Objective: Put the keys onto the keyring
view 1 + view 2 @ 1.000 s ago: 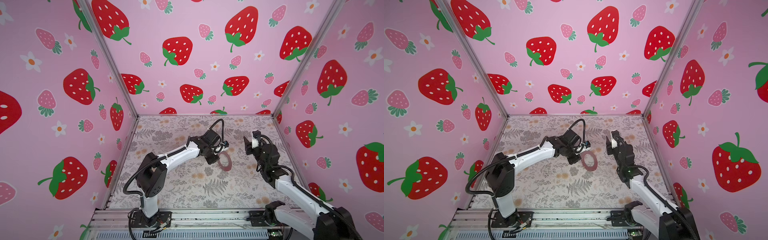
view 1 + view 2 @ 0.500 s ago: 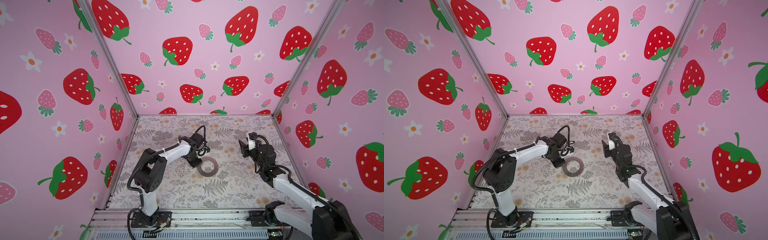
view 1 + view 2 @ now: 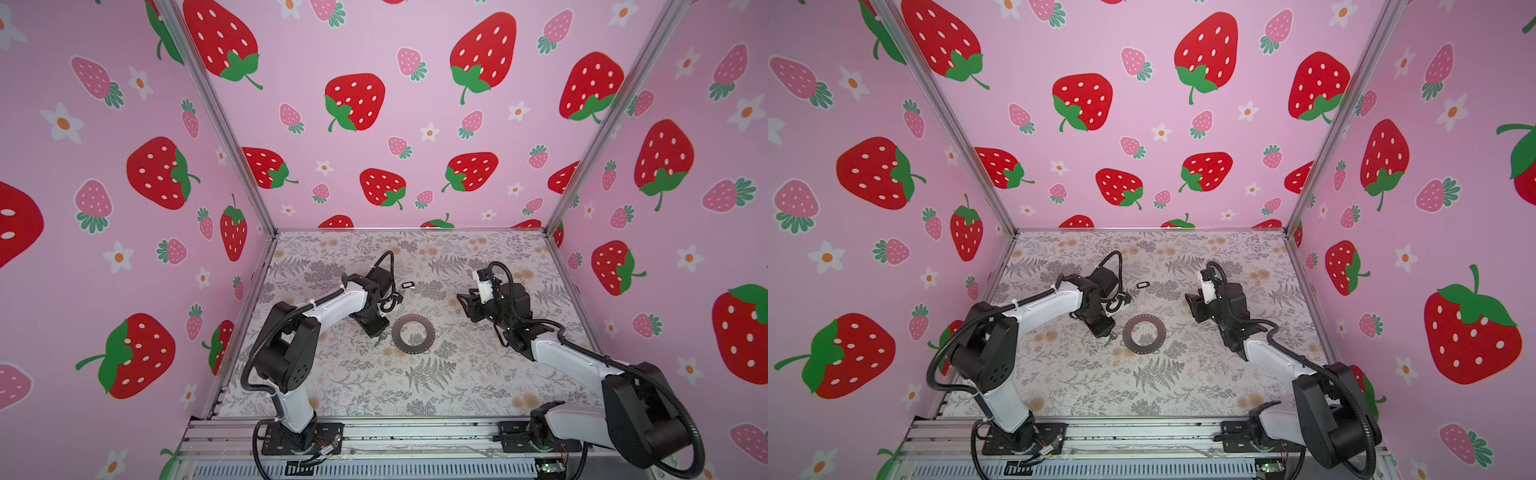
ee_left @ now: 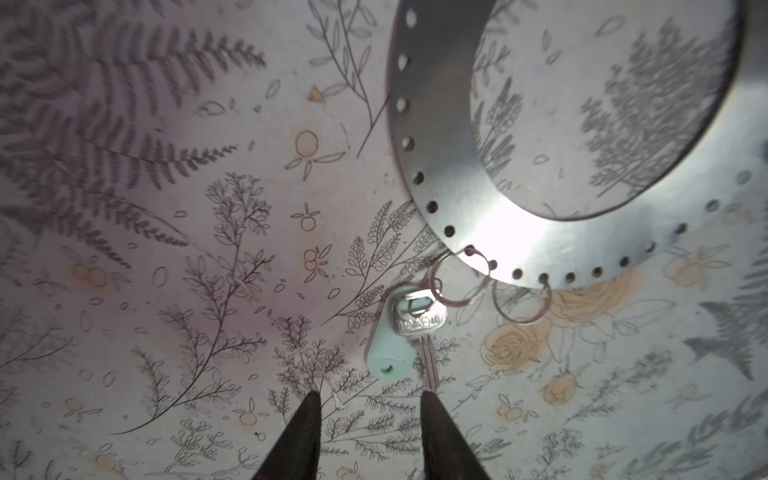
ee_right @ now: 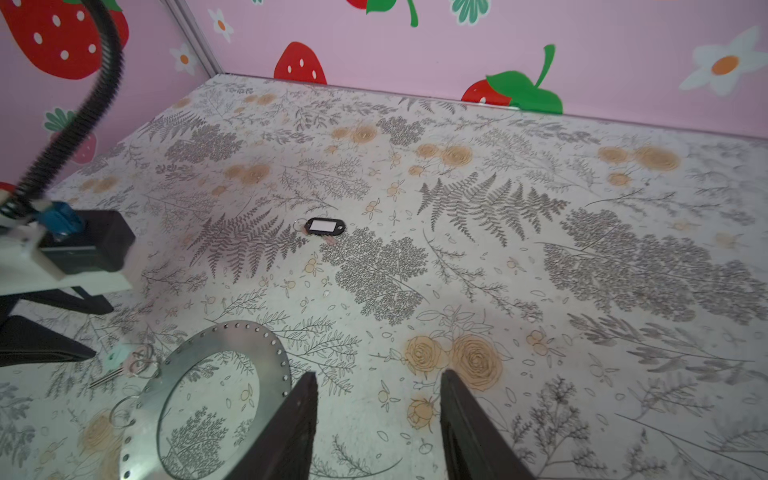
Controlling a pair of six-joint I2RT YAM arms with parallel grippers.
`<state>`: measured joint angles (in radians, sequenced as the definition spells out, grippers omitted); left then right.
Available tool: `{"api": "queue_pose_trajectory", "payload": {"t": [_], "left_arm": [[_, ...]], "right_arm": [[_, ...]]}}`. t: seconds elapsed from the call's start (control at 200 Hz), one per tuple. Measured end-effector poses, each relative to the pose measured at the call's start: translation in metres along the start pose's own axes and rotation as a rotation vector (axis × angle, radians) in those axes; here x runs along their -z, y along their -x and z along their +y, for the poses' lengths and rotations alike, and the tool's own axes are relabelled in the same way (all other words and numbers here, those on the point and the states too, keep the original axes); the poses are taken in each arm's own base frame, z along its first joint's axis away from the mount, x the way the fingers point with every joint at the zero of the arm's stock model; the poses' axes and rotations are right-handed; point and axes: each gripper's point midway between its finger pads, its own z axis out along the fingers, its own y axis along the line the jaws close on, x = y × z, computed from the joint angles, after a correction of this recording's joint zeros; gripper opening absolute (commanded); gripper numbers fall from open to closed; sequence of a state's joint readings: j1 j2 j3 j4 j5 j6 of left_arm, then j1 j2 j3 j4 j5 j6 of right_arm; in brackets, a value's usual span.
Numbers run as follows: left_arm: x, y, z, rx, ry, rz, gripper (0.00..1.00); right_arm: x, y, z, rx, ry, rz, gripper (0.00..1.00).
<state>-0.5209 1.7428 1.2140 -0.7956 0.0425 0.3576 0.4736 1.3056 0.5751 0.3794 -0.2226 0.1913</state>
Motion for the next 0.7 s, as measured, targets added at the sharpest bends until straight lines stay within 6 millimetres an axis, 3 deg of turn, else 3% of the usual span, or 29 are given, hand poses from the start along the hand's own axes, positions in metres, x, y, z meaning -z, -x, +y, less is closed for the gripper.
{"api": "queue_pose_trajectory", "payload": {"t": [0.155,0.23,0.385,0.52,0.7], "left_arm": [[0.049,0.04,0.003,-0.072,0.033,-0.279,0.45],[0.063,0.061,0.006,-0.081,0.021,-0.386,0.45],[0.067,0.097,0.021,-0.063,-0.027,-0.532,0.46],[0.063,0.11,0.026,-0.065,-0.062,-0.591,0.46],[0.074,0.124,0.024,-0.079,-0.101,-0.675,0.46]], "right_arm": [[-0.024,-0.011,0.021,-0.049,0.068,0.136,0.45],[-0.03,-0.025,0.032,-0.09,0.108,0.221,0.45],[-0.028,-0.064,0.051,-0.185,0.18,0.396,0.44],[-0.022,-0.093,0.059,-0.271,0.196,0.504,0.44],[-0.012,-0.119,0.075,-0.354,0.219,0.583,0.46]]}}
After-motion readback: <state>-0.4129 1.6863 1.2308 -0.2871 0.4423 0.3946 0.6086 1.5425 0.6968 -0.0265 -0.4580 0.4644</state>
